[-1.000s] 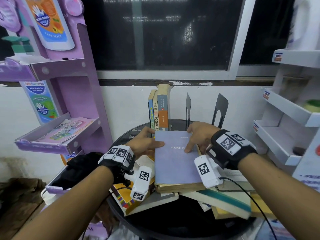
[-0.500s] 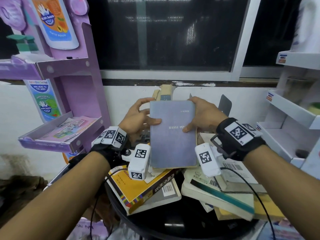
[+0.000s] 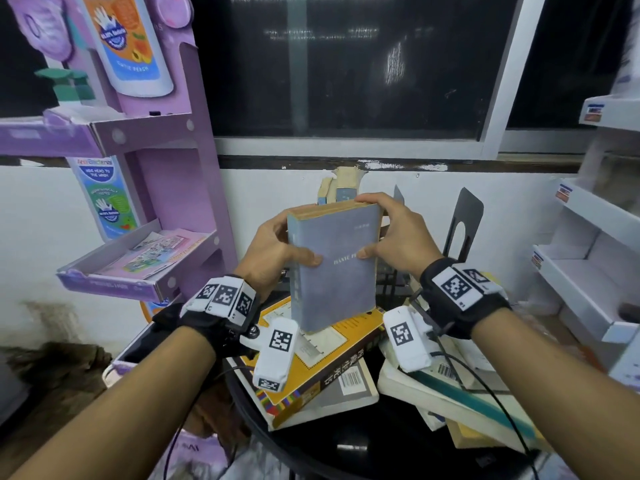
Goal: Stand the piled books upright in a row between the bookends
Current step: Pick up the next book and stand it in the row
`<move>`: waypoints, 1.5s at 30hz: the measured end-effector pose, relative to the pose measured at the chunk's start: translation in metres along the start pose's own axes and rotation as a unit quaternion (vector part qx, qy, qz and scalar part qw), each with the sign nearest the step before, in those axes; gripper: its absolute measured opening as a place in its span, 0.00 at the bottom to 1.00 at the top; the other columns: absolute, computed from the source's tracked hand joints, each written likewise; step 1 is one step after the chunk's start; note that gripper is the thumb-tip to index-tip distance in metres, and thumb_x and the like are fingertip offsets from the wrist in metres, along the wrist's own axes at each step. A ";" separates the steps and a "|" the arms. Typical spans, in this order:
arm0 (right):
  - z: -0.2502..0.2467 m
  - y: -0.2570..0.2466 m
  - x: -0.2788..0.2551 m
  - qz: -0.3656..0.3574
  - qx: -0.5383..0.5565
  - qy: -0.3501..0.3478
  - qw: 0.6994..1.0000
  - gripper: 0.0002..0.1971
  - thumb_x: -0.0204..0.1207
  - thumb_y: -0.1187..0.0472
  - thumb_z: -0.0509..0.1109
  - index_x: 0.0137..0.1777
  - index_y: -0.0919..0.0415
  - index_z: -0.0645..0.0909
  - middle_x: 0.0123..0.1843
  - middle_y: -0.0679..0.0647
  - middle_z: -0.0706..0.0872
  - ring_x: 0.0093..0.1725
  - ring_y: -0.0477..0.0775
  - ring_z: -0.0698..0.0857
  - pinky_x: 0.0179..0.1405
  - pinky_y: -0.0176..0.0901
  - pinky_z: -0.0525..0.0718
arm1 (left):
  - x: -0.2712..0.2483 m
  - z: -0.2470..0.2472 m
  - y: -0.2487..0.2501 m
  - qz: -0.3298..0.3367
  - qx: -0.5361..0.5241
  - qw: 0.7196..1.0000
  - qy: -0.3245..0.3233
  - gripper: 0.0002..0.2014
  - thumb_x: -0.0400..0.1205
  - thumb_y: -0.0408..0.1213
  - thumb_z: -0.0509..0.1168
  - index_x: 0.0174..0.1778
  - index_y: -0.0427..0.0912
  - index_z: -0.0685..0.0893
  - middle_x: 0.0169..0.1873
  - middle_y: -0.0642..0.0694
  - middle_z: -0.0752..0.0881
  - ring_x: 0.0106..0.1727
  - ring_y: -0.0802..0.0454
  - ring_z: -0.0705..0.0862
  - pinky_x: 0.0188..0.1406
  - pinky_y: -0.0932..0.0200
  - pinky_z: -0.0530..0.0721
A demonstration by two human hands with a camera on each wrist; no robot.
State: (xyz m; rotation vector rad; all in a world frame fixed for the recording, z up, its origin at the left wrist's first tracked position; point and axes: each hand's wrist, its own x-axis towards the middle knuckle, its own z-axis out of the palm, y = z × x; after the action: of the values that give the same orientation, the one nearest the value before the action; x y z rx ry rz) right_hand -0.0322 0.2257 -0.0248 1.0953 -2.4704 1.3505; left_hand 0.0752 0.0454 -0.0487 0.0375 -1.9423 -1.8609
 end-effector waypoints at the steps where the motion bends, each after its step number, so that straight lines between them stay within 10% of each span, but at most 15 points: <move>1: 0.002 0.000 0.001 0.000 0.004 -0.001 1.000 0.42 0.58 0.72 0.85 0.71 0.48 0.76 0.58 0.45 0.79 0.51 0.52 0.82 0.36 0.25 0.77 | 0.000 -0.001 0.000 -0.002 0.005 1.000 -0.008 0.38 0.56 0.21 0.76 0.65 0.43 0.82 0.59 0.41 0.87 0.60 0.39 0.86 0.57 0.37 0.86; 5: 0.004 0.000 0.005 0.024 0.013 -0.013 1.000 0.43 0.63 0.73 0.82 0.76 0.47 0.69 0.58 0.47 0.78 0.48 0.51 0.82 0.30 0.22 0.76 | 0.004 0.000 0.002 -0.009 0.011 0.999 -0.030 0.33 0.63 0.30 0.77 0.66 0.44 0.78 0.59 0.41 0.87 0.59 0.39 0.86 0.58 0.38 0.86; 8: 0.008 0.000 0.003 0.055 0.027 -0.008 0.998 0.47 0.66 0.70 0.81 0.80 0.50 0.60 0.58 0.49 0.77 0.54 0.54 0.84 0.45 0.39 0.84 | 0.007 0.004 0.003 -0.013 -0.010 1.000 -0.024 0.30 0.67 0.35 0.75 0.66 0.44 0.76 0.59 0.40 0.86 0.58 0.39 0.87 0.51 0.46 0.88; 14: 0.015 0.003 0.004 0.099 0.069 0.019 0.993 0.29 0.64 0.68 0.83 0.65 0.56 0.78 0.60 0.50 0.85 0.56 0.56 0.86 0.55 0.49 0.86 | 0.005 0.005 0.001 -0.006 -0.034 0.999 -0.020 0.29 0.69 0.39 0.72 0.68 0.42 0.76 0.60 0.40 0.85 0.54 0.44 0.87 0.45 0.51 0.86; 18: 0.014 0.001 0.011 0.108 0.095 -0.012 0.990 0.29 0.65 0.72 0.81 0.66 0.54 0.80 0.59 0.49 0.85 0.56 0.54 0.86 0.58 0.52 0.86 | 0.003 0.002 0.010 -0.024 -0.081 0.996 -0.006 0.27 0.76 0.53 0.63 0.64 0.37 0.82 0.56 0.38 0.85 0.53 0.43 0.84 0.53 0.46 0.80; 25: 0.026 -0.009 0.015 0.093 0.155 -0.053 0.982 0.30 0.70 0.82 0.67 0.69 0.56 0.78 0.58 0.53 0.87 0.57 0.57 0.88 0.52 0.57 0.90 | 0.009 -0.003 0.013 -0.043 0.045 0.998 -0.018 0.20 0.76 0.51 0.66 0.62 0.48 0.81 0.50 0.54 0.86 0.47 0.58 0.83 0.35 0.64 0.79; 32: 0.029 -0.014 0.009 0.074 0.091 0.028 0.993 0.28 0.66 0.62 0.82 0.64 0.53 0.76 0.53 0.47 0.84 0.49 0.49 0.86 0.48 0.46 0.87 | 0.018 -0.007 0.012 -0.086 0.037 0.995 -0.038 0.27 0.71 0.57 0.66 0.62 0.43 0.84 0.54 0.43 0.87 0.54 0.46 0.83 0.58 0.47 0.76; 36: 0.029 -0.035 -0.006 0.044 0.161 0.029 0.986 0.11 0.75 0.59 0.75 0.55 0.53 0.81 0.50 0.47 0.87 0.51 0.47 0.88 0.46 0.48 0.91 | 0.023 0.000 0.014 -0.063 0.011 0.995 -0.071 0.22 0.74 0.50 0.63 0.56 0.37 0.81 0.41 0.42 0.86 0.39 0.49 0.82 0.45 0.54 0.77; 40: 0.024 -0.044 -0.020 0.033 0.227 -0.065 0.971 0.28 0.66 0.38 0.77 0.65 0.46 0.80 0.61 0.44 0.86 0.60 0.44 0.86 0.55 0.51 0.89 | 0.028 0.000 0.016 -0.039 0.015 0.997 -0.069 0.20 0.78 0.45 0.58 0.54 0.32 0.82 0.44 0.36 0.85 0.44 0.42 0.81 0.43 0.57 0.78; 45: 0.031 -0.047 -0.021 -0.011 0.139 -0.103 0.985 0.29 0.64 0.41 0.80 0.63 0.32 0.72 0.68 0.38 0.82 0.64 0.40 0.83 0.64 0.50 0.83 | 0.031 -0.004 0.019 -0.037 0.031 0.997 -0.060 0.13 0.78 0.43 0.59 0.46 0.38 0.84 0.40 0.40 0.84 0.38 0.49 0.82 0.40 0.58 0.78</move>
State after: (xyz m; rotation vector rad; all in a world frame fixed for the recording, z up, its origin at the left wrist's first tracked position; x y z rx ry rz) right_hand 0.0208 0.1971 -0.0198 1.3815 -2.4493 1.6938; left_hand 0.0538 0.0331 -0.0211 0.0176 -2.1063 -1.8889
